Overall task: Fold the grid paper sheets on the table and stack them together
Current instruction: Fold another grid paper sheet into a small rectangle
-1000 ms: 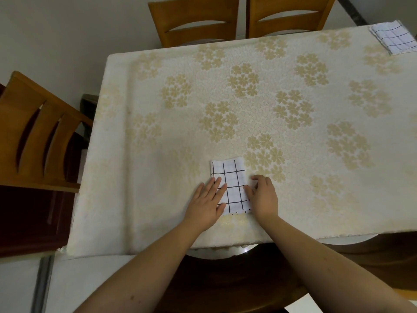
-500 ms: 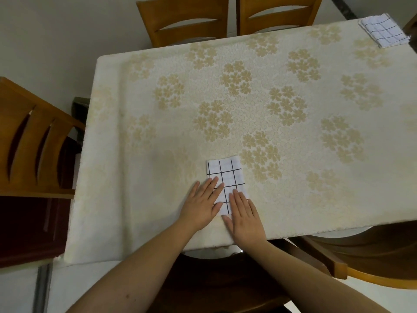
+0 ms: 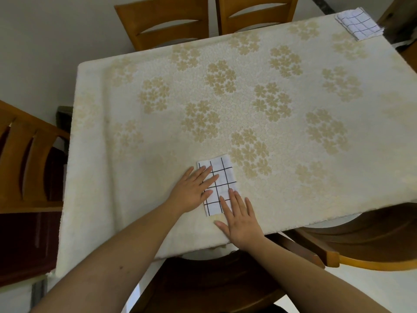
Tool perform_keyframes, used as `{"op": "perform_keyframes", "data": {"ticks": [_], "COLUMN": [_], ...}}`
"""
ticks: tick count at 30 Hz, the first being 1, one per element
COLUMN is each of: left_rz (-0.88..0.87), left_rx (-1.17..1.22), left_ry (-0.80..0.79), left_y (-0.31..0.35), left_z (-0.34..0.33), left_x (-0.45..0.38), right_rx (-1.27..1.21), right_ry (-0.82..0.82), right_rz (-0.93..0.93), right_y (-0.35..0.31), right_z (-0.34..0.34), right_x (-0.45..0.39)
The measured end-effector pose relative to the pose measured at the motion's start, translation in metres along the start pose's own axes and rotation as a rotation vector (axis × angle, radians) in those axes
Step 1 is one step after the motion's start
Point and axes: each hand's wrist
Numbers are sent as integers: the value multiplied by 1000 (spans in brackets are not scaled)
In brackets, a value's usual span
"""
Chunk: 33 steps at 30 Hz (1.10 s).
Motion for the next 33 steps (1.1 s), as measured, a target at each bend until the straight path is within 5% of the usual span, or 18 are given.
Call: {"op": "perform_keyframes", "data": {"ticks": [7,17,19,24,33], "left_rz": [-68,167,99,-391,-278], "left_rx": [-13,-32,-4,-25,-69], "left_ry": [-23,32,93,36,-107], "left_y": [-23,-37,-22,27,6], "left_z": [5,20,33,32,28], "left_x": [-23,-28,-31,-28,-57], "right_rx": [2,10,1,-14,38], "right_ry": [-42,-71,-80,-103,-161], "right_rz": [-9,-22,-25,-34,-4], "right_y": [0,-1,-1,-1,2], "right_z": [2,5,6,6,5], "right_x": [-1,-2,-2,-3,-3]}}
Point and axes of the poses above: each hand's wrist, its own x-axis away from the middle knuckle, its own z-axis out of the back of the hand, y = z × x, and after that the axes turned 8 degrees about -y, right-handed
